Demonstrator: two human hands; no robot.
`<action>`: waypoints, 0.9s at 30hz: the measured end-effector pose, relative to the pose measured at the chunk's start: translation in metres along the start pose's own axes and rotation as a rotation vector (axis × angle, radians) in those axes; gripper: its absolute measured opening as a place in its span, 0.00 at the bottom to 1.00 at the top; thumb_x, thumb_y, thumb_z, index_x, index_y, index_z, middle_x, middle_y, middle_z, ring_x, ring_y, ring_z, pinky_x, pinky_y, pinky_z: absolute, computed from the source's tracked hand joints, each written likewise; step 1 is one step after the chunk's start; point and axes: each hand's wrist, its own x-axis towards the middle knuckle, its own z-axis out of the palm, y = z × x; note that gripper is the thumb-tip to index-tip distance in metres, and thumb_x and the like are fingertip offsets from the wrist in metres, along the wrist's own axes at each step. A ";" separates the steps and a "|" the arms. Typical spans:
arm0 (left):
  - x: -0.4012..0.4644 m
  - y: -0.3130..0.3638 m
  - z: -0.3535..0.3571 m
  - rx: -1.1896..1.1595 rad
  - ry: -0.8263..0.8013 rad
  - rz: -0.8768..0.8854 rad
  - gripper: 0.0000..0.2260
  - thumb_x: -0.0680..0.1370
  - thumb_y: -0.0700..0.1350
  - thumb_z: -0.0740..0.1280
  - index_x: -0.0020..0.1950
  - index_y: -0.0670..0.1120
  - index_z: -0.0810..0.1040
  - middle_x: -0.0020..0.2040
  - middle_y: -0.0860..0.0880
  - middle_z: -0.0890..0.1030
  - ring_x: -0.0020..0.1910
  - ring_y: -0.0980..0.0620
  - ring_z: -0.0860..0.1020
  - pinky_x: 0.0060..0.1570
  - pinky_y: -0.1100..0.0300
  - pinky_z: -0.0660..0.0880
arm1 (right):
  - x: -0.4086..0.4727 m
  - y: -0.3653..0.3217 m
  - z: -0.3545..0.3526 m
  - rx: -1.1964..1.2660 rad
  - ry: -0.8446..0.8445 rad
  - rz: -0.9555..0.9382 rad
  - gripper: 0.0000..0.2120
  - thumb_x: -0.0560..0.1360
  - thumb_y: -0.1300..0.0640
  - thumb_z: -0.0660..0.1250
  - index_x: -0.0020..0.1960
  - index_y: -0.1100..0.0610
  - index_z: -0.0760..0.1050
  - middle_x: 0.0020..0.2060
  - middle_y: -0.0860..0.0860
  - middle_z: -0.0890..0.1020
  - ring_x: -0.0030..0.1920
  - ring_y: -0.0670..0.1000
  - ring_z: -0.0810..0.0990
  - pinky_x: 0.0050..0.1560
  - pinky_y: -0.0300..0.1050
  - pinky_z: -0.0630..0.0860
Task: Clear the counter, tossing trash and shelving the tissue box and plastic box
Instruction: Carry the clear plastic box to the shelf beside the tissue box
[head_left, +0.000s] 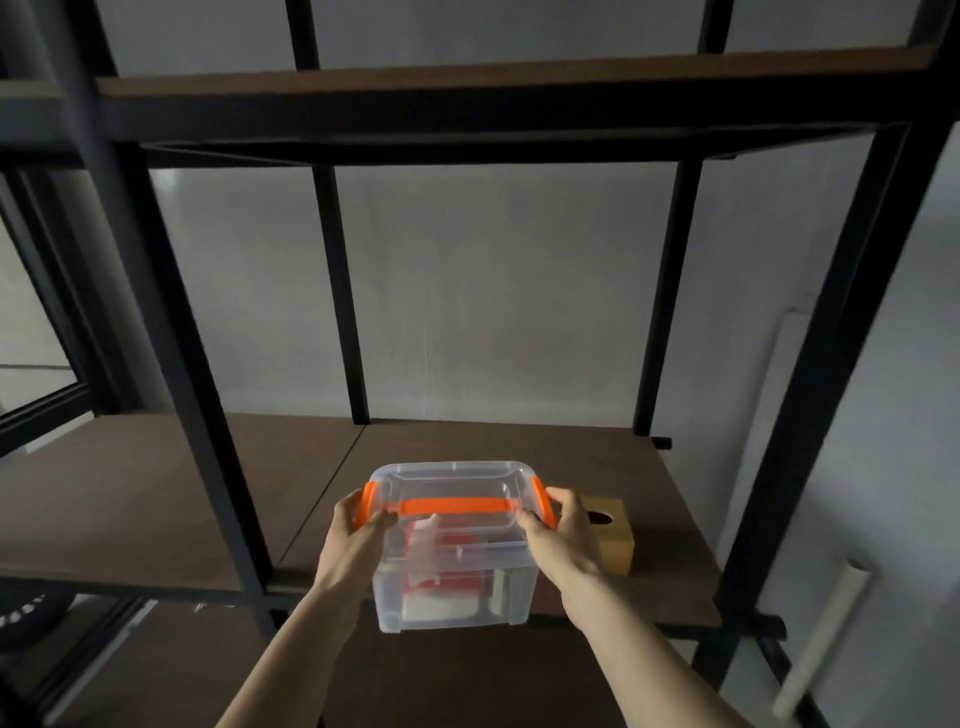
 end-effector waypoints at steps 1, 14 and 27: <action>0.016 0.001 0.005 0.015 -0.002 -0.004 0.26 0.78 0.46 0.68 0.74 0.51 0.65 0.60 0.46 0.78 0.56 0.42 0.79 0.59 0.38 0.77 | 0.014 0.001 0.004 -0.008 -0.004 0.012 0.21 0.79 0.45 0.70 0.67 0.49 0.68 0.57 0.52 0.77 0.51 0.50 0.79 0.40 0.41 0.76; 0.179 -0.041 0.031 0.146 -0.110 -0.131 0.27 0.75 0.44 0.69 0.73 0.54 0.67 0.59 0.49 0.79 0.56 0.45 0.79 0.59 0.43 0.77 | 0.133 0.031 0.067 -0.139 0.012 0.165 0.26 0.77 0.43 0.71 0.70 0.47 0.66 0.56 0.47 0.73 0.54 0.49 0.77 0.47 0.45 0.78; 0.269 -0.101 0.046 0.345 -0.219 -0.175 0.19 0.74 0.33 0.69 0.61 0.48 0.71 0.47 0.51 0.79 0.50 0.45 0.80 0.52 0.44 0.80 | 0.197 0.078 0.124 -0.235 -0.006 0.321 0.26 0.79 0.51 0.71 0.72 0.51 0.65 0.60 0.52 0.79 0.57 0.53 0.82 0.57 0.52 0.84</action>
